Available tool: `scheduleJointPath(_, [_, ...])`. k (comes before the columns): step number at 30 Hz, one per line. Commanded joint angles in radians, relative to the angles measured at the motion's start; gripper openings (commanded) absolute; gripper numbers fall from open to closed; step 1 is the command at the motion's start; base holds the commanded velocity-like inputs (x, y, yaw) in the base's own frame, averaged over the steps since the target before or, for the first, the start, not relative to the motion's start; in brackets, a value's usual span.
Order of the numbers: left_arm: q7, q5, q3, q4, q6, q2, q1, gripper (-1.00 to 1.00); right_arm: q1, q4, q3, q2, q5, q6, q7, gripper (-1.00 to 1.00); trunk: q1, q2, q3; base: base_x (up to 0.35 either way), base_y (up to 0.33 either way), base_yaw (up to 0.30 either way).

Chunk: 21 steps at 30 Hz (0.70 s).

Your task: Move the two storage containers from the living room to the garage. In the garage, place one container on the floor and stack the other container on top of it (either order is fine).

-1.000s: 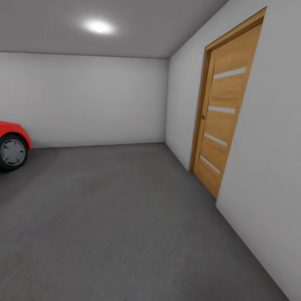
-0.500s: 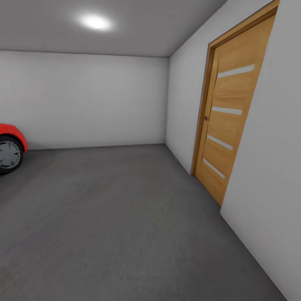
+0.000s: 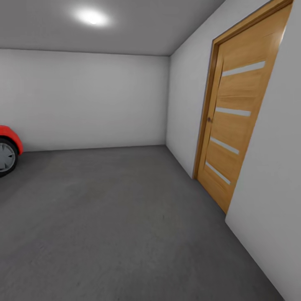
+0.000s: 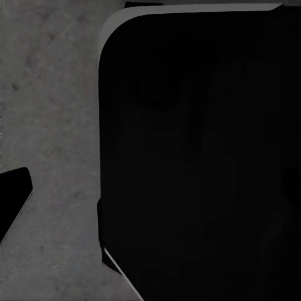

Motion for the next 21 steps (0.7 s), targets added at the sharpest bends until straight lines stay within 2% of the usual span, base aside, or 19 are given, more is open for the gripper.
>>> scheduleJointPath(1, [-0.001,0.003,0.001,0.0,-0.001,0.0,0.0,1.0,0.0,0.001,0.006,0.0,-0.006,-0.003,0.0,1.0,0.001,0.0,-0.001,0.324,0.0,0.0])
scheduleJointPath(21, [-0.001,0.003,0.001,0.0,-0.001,0.0,0.0,1.0,0.0,0.001,0.006,0.002,-0.005,-0.003,0.0,1.0,0.001,0.0,-0.001,0.324,0.0,0.0])
